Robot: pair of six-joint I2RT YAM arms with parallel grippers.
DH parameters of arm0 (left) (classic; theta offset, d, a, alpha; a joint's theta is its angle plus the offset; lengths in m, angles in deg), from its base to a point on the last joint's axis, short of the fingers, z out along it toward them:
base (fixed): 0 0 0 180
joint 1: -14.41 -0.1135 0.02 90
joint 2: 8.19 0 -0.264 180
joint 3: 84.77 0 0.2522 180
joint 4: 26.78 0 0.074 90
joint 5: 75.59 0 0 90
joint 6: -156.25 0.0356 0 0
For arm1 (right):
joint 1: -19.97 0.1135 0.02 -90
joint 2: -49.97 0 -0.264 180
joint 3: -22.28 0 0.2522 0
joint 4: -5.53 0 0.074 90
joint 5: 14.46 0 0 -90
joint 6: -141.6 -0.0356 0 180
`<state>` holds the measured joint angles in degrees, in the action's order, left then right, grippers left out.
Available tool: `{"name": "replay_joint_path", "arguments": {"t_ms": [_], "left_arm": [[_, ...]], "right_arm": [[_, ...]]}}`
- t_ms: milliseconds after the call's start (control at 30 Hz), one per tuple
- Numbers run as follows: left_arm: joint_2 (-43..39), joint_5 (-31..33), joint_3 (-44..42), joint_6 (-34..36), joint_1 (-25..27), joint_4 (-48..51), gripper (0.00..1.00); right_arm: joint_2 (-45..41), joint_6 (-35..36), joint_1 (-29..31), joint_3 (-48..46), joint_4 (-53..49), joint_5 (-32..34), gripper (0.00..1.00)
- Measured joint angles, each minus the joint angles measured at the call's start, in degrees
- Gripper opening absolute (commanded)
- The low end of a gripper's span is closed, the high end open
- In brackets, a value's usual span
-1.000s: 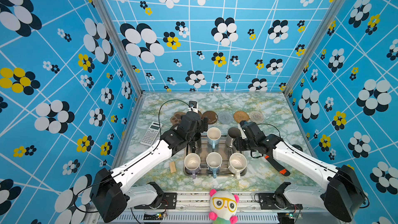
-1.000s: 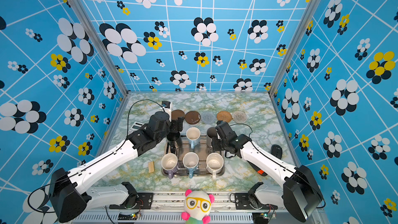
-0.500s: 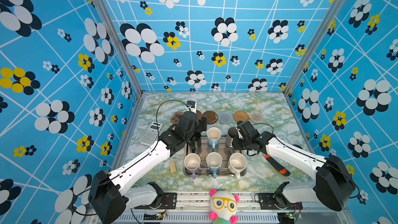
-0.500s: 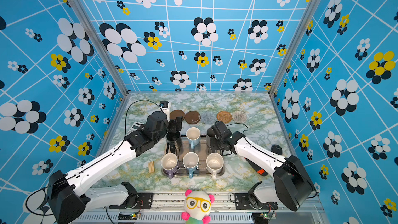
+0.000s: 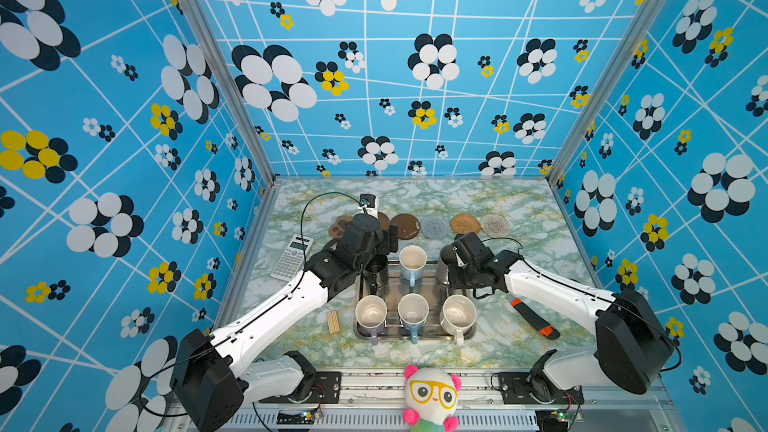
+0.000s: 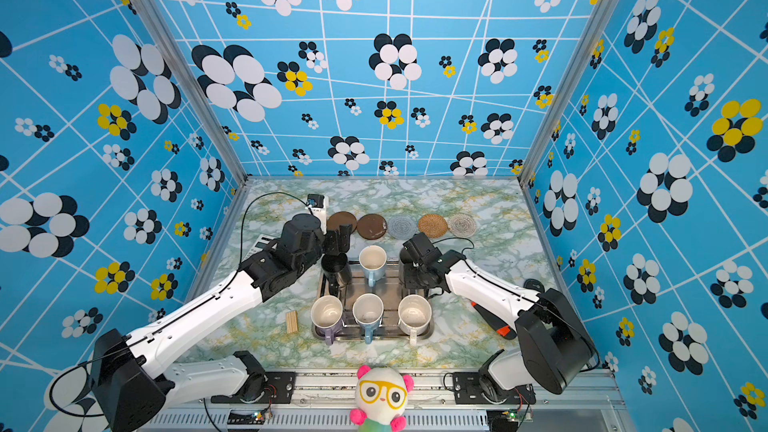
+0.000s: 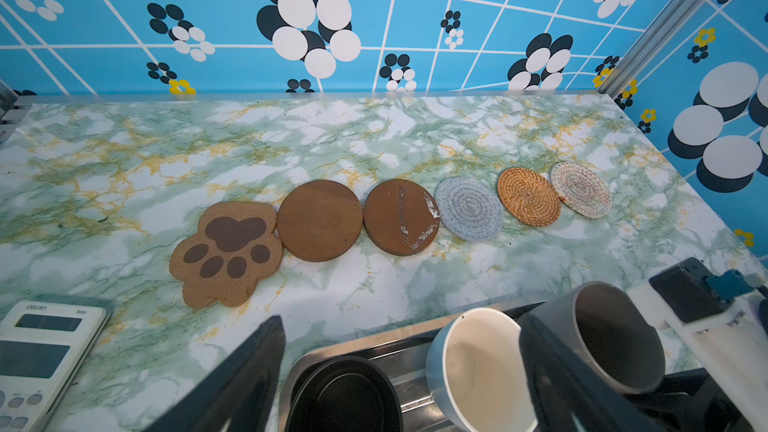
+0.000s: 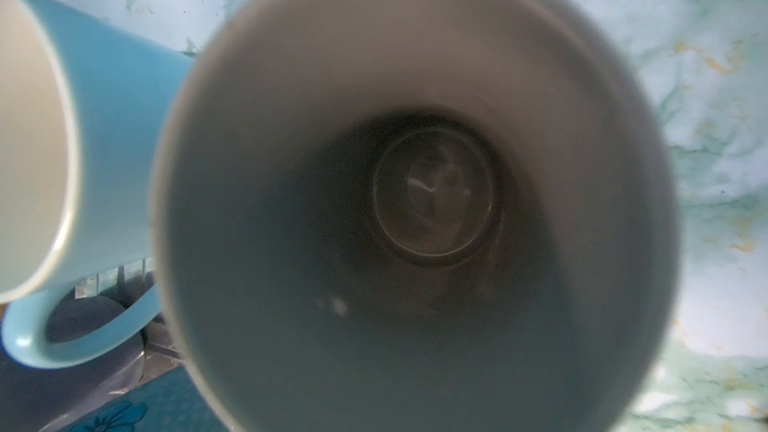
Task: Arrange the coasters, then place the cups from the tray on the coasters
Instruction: 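Grasp the grey mug by its rim with the right gripper, then lift the grey mug and carry it toward the patterned woven coaster with the right gripper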
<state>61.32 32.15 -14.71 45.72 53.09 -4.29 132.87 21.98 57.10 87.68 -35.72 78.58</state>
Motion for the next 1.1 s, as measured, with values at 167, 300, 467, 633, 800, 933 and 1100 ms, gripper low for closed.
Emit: {"name": "replay_joint_path", "arguments": {"t_ms": [167, 300, 467, 633, 800, 933, 1100], "left_arm": [[0.0, -0.39, 0.0, -0.02, -0.26, 0.0, 0.89], [0.0, -0.44, 0.0, 0.0, -0.48, 0.0, 0.89], [0.0, -0.87, 0.0, -0.02, -0.48, -0.04, 0.89], [0.0, -1.46, 0.0, 0.0, -0.48, -0.2, 0.89], [0.02, -1.49, 0.0, 0.0, -0.48, -0.2, 0.89], [0.02, -1.46, 0.0, 0.0, -0.48, -0.22, 0.89], [0.04, -1.46, -0.42, 0.0, -0.48, -0.61, 0.89]], "right_arm": [[0.55, 0.07, 0.28, 0.83, -1.09, 0.33, 0.17], [0.72, 0.22, 0.35, 1.75, -2.4, 1.29, 0.08], [0.96, 0.31, 0.37, 2.32, -3.63, 2.4, 0.0], [0.98, 0.79, 1.14, 2.91, -5.09, 3.91, 0.0], [0.96, 1.64, 1.62, 3.02, -5.4, 4.9, 0.0], [0.96, 2.86, 1.6, 4.46, -7.15, 5.92, 0.0], [0.85, 4.24, 1.6, 6.1, -7.96, 7.13, 0.0]]}}
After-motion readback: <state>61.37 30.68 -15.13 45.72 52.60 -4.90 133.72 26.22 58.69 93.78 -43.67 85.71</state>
